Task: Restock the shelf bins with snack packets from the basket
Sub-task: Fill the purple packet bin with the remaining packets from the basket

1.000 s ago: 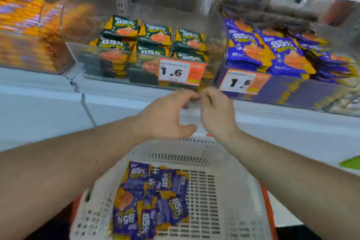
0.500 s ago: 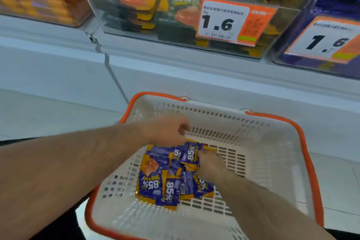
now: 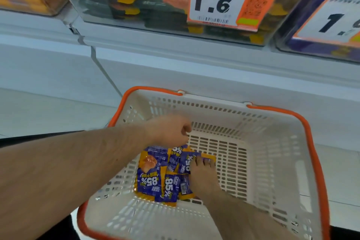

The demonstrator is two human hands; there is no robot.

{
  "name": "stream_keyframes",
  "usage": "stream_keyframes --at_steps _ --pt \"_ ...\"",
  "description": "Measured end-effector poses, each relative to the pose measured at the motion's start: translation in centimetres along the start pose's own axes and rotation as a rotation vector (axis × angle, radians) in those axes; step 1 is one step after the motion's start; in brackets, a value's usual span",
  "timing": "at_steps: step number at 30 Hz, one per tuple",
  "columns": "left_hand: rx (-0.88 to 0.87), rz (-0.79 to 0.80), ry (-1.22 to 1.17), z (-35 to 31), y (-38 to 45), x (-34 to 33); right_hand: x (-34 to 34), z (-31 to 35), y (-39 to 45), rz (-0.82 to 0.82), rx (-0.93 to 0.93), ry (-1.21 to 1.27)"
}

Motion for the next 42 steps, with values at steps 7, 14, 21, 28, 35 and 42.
stream_keyframes --at_steps 7,14,21,28,35,42 --pt "0.043 -0.097 -0.089 0.1 -0.4 1.9 9.2 -4.7 -5.0 -0.255 -0.112 0.321" --pt "-0.067 -0.202 -0.501 -3.1 -2.0 3.1 16.6 -10.4 -10.7 -0.351 -0.251 1.14" --pt "-0.469 -0.105 -0.826 -11.6 -5.0 3.1 24.3 -12.5 -19.1 -0.635 -0.15 1.365" --pt "-0.641 -0.263 -0.945 -16.6 -9.1 7.1 29.9 -11.4 -26.9 -0.99 -0.068 0.591" --pt "-0.691 -0.333 -0.991 -20.1 -10.7 8.1 31.2 -12.0 -29.4 -1.034 -0.025 0.652" --pt "-0.784 -1.145 -0.328 -23.1 -15.1 17.1 36.8 -17.6 -32.6 -1.115 -0.102 0.793"
Point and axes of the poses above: each hand's wrist, its own y-axis towards the middle knuckle, its own x-axis out of the back of the hand, z = x × y, the point moved 8 cm from there along y, towards the middle knuckle, and after that the axes turned 9 degrees about z, right-handed, at the moved point
